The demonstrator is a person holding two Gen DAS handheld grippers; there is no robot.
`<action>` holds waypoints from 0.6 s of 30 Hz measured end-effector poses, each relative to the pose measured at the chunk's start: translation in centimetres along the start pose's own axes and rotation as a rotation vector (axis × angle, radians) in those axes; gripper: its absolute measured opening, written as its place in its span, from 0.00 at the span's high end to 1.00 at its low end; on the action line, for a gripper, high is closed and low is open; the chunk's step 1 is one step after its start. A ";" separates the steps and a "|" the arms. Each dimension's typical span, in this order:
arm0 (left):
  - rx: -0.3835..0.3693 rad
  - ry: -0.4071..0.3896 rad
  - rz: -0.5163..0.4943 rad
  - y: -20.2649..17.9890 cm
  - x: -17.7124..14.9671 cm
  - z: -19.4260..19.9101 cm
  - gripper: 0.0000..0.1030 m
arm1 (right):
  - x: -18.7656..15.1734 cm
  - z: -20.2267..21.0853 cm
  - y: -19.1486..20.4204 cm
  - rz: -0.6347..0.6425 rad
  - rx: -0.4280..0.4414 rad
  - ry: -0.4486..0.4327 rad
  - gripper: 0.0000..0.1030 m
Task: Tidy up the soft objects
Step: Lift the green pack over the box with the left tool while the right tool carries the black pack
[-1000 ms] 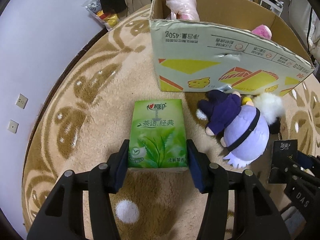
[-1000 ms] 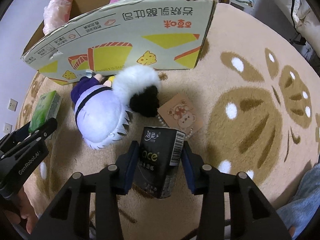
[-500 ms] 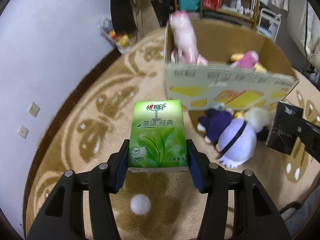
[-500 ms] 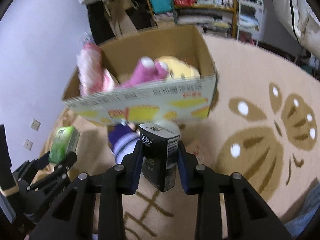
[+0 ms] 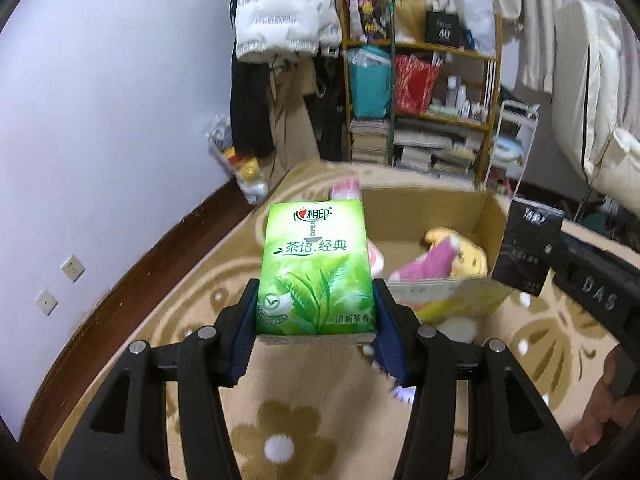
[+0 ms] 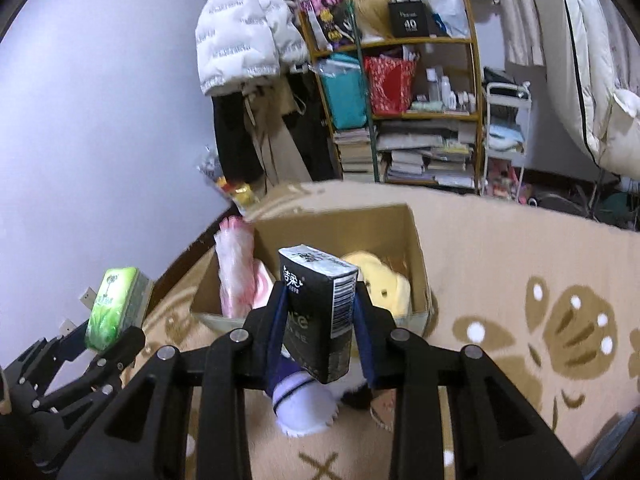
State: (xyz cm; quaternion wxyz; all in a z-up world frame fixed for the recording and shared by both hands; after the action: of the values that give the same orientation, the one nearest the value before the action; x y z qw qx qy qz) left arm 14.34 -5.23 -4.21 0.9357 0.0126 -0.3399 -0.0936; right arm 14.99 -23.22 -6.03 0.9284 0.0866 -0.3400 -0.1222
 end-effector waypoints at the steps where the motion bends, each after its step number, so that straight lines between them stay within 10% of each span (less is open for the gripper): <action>1: 0.000 -0.013 -0.003 -0.1 0.5 0.1 0.49 | 0.5 0.0 0.0 0.006 -0.003 -0.010 0.68; 18: -0.066 -0.042 -0.043 -3.3 6.5 -4.7 0.49 | 2.7 -4.4 -3.1 -0.014 -0.021 -0.043 0.68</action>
State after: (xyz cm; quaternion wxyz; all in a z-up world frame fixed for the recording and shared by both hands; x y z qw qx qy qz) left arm 21.73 -9.81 -3.99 0.9260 -0.0130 -0.3560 -0.1254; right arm 19.34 -26.61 -8.41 0.9210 0.0767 -0.3578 -0.1339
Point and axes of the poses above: each gripper's, at about its wrist camera, not at the fingertips, and z roughly against the way its jaws point, y to its left, x to its top, the point moved 5 cm from there along -z, roughly the way its jaws point, and after that the axes turned 10 degrees about y, right-handed, at the moved point
